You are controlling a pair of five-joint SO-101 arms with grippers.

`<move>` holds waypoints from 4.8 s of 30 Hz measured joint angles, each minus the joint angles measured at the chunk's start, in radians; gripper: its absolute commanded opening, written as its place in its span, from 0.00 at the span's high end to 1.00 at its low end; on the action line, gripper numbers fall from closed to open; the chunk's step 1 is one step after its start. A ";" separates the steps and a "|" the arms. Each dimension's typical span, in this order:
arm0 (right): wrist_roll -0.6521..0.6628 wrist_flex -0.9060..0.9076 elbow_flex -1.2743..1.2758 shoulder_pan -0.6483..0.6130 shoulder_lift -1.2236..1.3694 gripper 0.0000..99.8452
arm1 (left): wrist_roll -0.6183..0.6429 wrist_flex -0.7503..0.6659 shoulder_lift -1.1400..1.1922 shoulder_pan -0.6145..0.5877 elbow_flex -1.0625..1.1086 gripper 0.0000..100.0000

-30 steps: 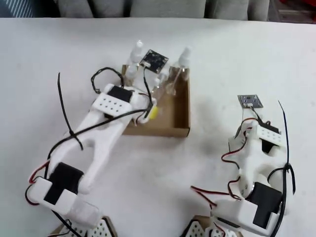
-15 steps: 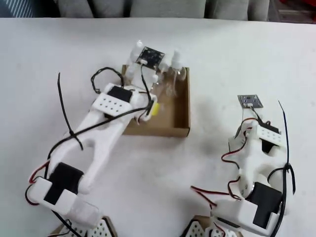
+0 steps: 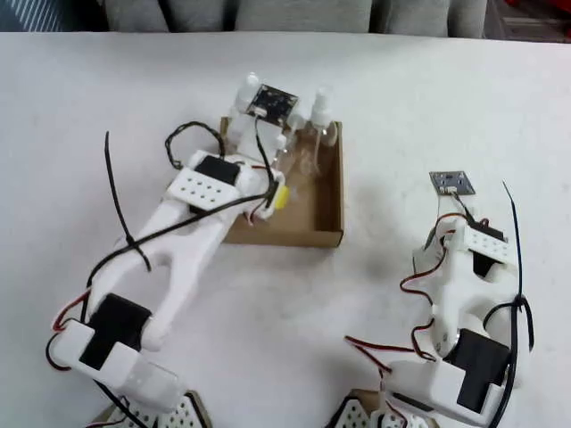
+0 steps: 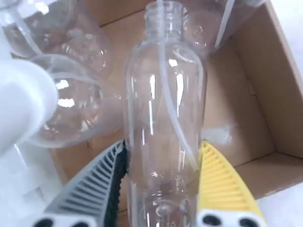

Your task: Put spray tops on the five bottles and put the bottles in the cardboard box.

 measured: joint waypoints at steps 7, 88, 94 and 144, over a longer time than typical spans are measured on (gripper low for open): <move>0.000 0.000 0.000 0.000 0.000 0.96 | 0.000 0.000 -0.068 0.002 0.041 0.92; 0.000 -0.009 0.002 0.000 0.000 0.96 | -0.110 0.278 -0.801 0.003 0.554 0.92; 0.000 -0.009 0.002 0.000 0.000 0.96 | -0.112 0.288 -0.888 -0.094 0.554 0.92; 0.000 -0.009 0.005 0.000 0.000 0.96 | -0.112 -0.066 -0.443 -0.595 0.529 0.68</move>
